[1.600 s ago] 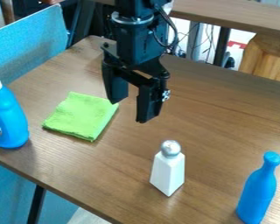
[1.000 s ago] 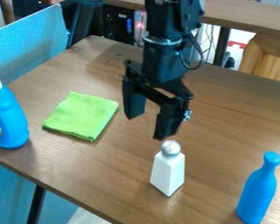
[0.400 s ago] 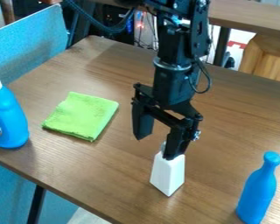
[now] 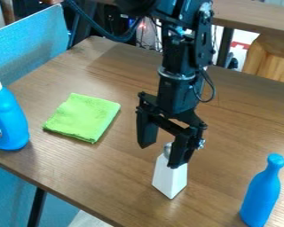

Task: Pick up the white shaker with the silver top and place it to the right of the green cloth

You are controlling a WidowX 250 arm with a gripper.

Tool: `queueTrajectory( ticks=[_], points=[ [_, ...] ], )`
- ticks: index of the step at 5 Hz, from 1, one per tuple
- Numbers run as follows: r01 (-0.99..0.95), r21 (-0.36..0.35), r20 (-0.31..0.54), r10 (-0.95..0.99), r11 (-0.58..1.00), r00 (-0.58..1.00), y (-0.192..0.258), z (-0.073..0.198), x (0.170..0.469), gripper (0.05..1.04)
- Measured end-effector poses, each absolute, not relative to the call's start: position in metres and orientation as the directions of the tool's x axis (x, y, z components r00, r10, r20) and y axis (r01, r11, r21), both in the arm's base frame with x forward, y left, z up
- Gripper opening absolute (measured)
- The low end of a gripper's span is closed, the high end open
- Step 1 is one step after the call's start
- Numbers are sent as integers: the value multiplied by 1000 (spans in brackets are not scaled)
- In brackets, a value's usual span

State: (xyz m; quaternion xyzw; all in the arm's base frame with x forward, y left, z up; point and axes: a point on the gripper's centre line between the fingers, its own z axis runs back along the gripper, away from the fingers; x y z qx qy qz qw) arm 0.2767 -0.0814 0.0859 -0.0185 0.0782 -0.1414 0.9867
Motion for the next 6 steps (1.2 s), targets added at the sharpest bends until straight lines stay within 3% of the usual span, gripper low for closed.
queueTrajectory(
  ticks=[1,2,3,5,6],
  points=[
    [282,-67,-173,-289,957,941,-89,76,277,1001],
    [278,-70,-200,-286,958,937,-93,68,279,941],
    [265,-66,-212,-273,962,938,-93,64,281,677],
    [251,-35,-227,-252,967,941,-89,64,280,629],
    [276,-42,-148,-279,960,949,-93,90,290,629]
  ],
)
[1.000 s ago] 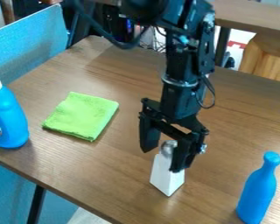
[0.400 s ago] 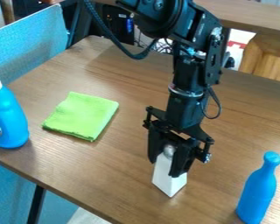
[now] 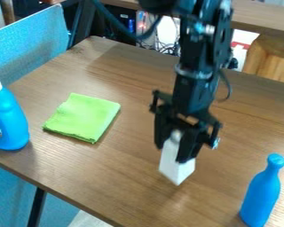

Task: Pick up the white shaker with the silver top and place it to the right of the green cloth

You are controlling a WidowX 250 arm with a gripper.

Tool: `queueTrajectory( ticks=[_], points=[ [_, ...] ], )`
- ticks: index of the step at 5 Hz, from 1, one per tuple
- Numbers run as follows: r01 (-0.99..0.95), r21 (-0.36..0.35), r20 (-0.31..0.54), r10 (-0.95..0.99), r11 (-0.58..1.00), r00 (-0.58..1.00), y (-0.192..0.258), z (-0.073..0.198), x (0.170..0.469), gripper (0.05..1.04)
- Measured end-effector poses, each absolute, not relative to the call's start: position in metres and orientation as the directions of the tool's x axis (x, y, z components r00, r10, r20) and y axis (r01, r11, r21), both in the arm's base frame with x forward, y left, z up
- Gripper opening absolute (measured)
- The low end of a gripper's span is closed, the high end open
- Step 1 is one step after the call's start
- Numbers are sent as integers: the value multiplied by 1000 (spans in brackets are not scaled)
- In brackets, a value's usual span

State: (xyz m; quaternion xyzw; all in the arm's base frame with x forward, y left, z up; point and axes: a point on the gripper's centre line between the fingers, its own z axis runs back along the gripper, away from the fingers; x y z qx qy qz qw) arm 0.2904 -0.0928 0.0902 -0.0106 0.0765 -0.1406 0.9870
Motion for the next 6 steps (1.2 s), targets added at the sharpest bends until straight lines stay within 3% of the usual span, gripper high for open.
queueTrajectory(
  ticks=[1,2,6],
  points=[
    [301,-63,-77,-305,952,949,-94,112,308,629],
    [247,-61,-57,-250,967,966,-70,127,330,629],
    [253,-6,-70,-253,967,965,-30,96,371,629]
  ],
)
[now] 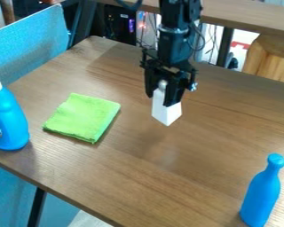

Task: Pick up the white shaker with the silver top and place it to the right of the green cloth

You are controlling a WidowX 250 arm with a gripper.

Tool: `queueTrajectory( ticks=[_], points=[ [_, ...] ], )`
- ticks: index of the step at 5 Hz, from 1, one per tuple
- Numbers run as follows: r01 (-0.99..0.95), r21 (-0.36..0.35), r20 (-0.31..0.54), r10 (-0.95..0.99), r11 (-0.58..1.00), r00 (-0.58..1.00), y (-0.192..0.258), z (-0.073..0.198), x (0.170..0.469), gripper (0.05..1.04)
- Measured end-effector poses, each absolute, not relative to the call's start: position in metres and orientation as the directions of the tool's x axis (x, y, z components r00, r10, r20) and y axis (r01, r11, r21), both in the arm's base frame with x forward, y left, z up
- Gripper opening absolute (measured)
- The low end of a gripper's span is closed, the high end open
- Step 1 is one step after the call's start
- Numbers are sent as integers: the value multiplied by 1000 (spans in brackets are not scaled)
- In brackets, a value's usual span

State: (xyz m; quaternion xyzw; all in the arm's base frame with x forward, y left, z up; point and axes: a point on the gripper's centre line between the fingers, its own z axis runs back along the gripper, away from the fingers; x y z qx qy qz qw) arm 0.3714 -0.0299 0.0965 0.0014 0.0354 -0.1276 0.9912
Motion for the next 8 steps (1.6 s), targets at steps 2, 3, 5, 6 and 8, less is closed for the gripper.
queueTrajectory(
  ticks=[2,3,5,6,8],
  points=[
    [201,-65,-126,-207,978,970,-17,70,385,629],
    [176,-92,-143,-188,980,972,-16,67,388,696],
    [149,-102,-141,-163,984,977,-12,64,387,1010],
    [151,-89,-112,-160,985,981,-12,69,385,1004],
    [171,-62,13,-171,983,985,-11,106,375,1001]
  ],
)
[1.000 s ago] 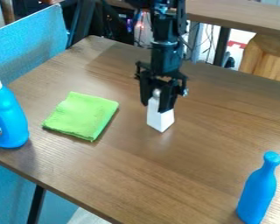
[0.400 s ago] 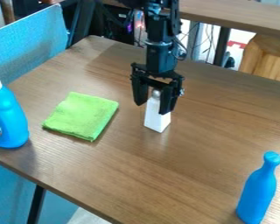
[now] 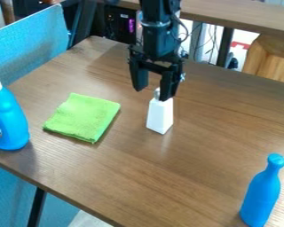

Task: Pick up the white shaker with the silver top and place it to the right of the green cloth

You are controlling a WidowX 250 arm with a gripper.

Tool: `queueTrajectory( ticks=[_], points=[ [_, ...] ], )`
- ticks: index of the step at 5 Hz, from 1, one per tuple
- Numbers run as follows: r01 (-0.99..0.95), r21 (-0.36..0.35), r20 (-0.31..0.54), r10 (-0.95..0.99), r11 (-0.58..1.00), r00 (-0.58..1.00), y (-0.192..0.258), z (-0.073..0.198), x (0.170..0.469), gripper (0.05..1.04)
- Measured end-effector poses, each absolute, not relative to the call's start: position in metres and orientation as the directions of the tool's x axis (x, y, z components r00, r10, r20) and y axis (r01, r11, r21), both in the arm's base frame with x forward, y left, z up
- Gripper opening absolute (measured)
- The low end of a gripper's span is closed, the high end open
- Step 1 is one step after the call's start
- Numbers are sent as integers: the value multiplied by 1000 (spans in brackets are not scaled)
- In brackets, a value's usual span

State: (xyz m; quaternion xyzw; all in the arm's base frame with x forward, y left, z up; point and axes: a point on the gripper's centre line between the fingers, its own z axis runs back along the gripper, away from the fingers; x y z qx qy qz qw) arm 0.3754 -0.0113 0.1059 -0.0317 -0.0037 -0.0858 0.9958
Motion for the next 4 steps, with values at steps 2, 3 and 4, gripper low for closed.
queueTrajectory(
  ticks=[2,3,4],
  points=[
    [170,-17,-69,-171,985,983,-14,125,318,1001],
    [187,-23,-69,-188,982,980,-12,136,286,1001],
    [164,-12,-46,-164,986,985,-1,155,245,1001]
  ],
)
